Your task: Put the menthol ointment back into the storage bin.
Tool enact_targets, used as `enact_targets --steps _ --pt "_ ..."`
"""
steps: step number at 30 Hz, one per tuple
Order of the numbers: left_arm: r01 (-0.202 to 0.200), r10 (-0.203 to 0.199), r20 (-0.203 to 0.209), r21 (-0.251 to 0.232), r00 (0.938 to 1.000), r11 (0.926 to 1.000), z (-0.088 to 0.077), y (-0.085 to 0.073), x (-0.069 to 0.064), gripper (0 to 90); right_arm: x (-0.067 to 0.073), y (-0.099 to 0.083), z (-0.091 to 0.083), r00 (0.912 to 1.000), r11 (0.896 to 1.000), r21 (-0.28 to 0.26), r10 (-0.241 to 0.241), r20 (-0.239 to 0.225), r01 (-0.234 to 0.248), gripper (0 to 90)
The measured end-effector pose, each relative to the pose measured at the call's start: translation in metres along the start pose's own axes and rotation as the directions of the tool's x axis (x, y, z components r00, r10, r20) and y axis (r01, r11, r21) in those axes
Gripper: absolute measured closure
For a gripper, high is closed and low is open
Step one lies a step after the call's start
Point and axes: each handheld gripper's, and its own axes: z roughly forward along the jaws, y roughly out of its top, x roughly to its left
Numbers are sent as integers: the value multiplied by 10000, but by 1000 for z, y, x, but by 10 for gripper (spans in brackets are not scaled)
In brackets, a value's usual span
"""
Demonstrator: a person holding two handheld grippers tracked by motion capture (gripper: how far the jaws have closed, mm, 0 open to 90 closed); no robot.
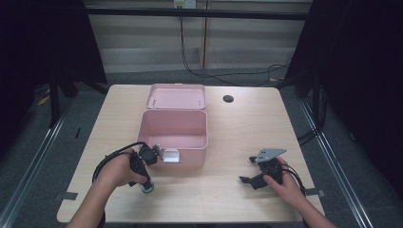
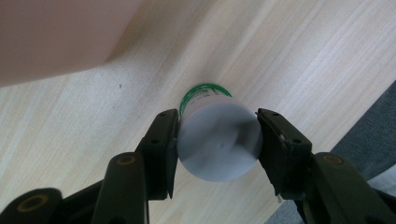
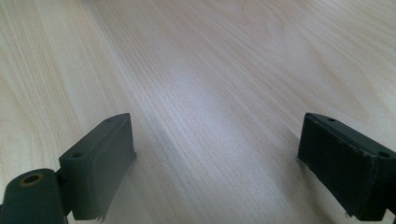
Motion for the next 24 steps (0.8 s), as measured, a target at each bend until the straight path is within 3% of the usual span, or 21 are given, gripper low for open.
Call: enact_targets --steps 11,17,24 --pt "607 -611 267 177 9978 9980 -16 2 1 504 0 0 0 10000 10000 -6 -9 -2 9 99" --pt "1019 -1019 341 19 9942 9948 -30 6 0 505 0 0 0 10000 10000 -14 6 3 -6 99" --pt "1143 -1143 507 28 9922 9934 -47 11 -2 505 0 0 0 10000 10000 -24 -13 12 13 99"
